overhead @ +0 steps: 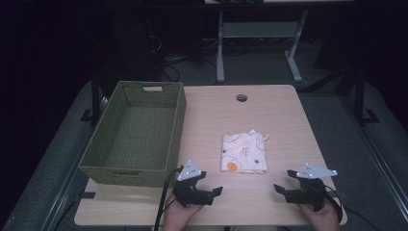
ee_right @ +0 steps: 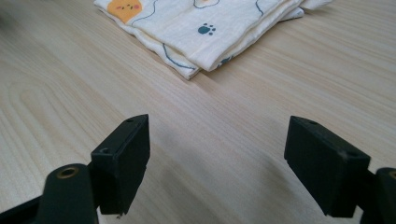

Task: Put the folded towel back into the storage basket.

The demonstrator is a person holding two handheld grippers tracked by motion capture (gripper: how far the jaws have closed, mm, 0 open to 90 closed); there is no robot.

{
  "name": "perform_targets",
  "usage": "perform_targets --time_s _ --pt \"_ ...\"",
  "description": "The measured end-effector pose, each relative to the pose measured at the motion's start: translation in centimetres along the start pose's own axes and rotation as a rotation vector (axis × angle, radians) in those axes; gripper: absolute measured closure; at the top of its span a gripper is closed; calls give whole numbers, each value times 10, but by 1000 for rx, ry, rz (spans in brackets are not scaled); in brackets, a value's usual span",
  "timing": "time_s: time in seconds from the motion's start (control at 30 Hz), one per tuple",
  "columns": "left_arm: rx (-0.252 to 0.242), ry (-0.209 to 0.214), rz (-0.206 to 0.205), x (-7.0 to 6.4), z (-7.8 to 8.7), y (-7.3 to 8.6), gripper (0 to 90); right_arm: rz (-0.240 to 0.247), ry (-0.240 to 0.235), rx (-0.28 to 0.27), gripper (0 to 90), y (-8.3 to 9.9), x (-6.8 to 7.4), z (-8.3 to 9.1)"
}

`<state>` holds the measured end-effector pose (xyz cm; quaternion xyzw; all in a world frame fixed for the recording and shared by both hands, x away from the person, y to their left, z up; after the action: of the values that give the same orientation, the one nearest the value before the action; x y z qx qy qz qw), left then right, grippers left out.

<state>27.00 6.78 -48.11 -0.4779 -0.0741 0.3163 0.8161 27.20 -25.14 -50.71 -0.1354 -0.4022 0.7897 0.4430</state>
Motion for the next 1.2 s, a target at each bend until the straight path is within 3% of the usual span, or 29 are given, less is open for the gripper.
perform_targets --time_s 0.1,0.33,0.4,0.43,0.6,0.87,1.2 --pt "-3 16 20 3 -2 0 179 -9 -4 0 220 2 -1 0" --pt "-27 37 17 -1 2 -3 179 -3 1 -14 220 0 2 2" --pt "-23 62 25 -5 3 -5 178 -4 1 -13 221 0 3 1" --pt "-24 103 35 -9 4 -9 175 -2 -2 -10 220 0 4 0" --pt "-20 92 -10 -13 5 -18 175 -1 3 -18 219 0 4 -1" --pt "-13 104 2 -8 -3 -27 175 -18 4 -27 212 1 0 -1" --pt "12 111 -28 -11 -27 -53 175 -35 -7 -62 213 0 -4 5"
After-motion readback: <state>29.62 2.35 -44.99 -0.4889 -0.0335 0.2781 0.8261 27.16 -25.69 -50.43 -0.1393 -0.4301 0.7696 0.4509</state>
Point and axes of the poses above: each handheld gripper's, and its own axes: z roughly backward along the jaws, y roughly out of its underside, x roughly to its left, the point moved 5 cm from there along -z, roughly forward along the jaws, and after that the axes turned 6 degrees about -z, right-handed, at the moved point
